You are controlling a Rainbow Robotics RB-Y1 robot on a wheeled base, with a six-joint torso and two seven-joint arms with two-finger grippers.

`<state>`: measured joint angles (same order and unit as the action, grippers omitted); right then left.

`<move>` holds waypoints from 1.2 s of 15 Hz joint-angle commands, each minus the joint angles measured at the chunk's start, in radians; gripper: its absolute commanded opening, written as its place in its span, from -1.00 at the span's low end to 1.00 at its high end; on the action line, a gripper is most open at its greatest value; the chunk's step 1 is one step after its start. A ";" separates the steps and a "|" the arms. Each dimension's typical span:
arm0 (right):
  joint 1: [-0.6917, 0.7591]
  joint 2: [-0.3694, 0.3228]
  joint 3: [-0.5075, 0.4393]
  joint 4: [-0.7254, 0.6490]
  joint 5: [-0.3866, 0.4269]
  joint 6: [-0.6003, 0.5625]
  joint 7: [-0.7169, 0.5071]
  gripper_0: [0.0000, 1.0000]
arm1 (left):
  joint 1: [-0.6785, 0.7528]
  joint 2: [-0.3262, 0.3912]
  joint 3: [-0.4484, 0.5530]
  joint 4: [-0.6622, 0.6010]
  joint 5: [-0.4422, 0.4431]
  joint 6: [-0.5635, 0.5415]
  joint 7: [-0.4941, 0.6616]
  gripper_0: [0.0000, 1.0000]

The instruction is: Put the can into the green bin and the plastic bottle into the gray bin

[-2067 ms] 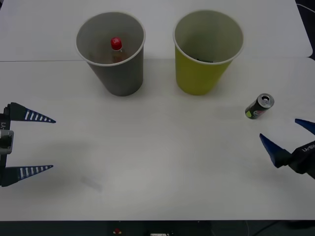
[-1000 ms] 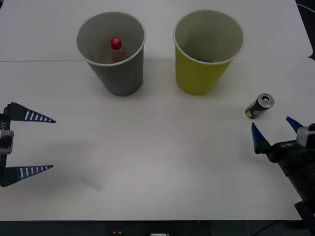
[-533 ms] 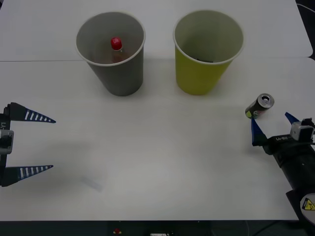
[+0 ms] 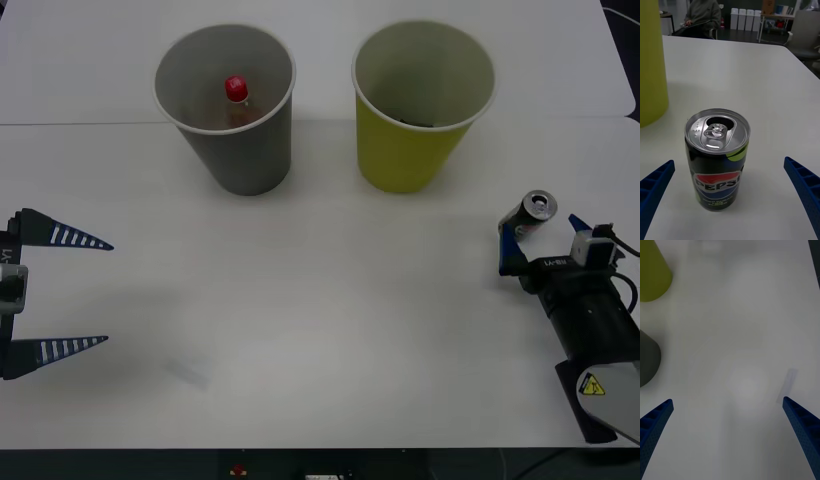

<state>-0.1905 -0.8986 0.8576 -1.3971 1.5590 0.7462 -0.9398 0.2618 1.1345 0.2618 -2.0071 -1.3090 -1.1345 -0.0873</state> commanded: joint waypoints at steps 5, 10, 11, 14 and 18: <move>-0.078 0.056 0.023 0.096 -0.033 -0.004 0.003 1.00 | 0.000 0.000 0.000 0.000 0.000 0.000 0.000 1.00; -0.110 0.089 0.031 0.136 -0.057 -0.004 0.007 1.00 | 0.000 0.000 0.000 0.000 0.000 0.000 0.000 1.00; -0.112 0.090 0.031 0.138 -0.060 -0.004 0.007 1.00 | 0.000 0.000 0.000 0.000 0.000 0.000 0.000 1.00; -0.112 0.090 0.031 0.138 -0.053 -0.005 0.016 -0.39 | 0.000 0.000 0.000 0.000 0.000 0.000 0.000 1.00; -0.113 0.090 0.031 0.138 -0.046 -0.005 0.016 -1.00 | 0.000 0.000 0.000 0.000 0.000 0.000 0.000 1.00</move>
<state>-0.3048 -0.8084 0.8882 -1.2596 1.5107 0.7411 -0.9236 0.2618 1.1345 0.2618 -2.0071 -1.3090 -1.1345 -0.0873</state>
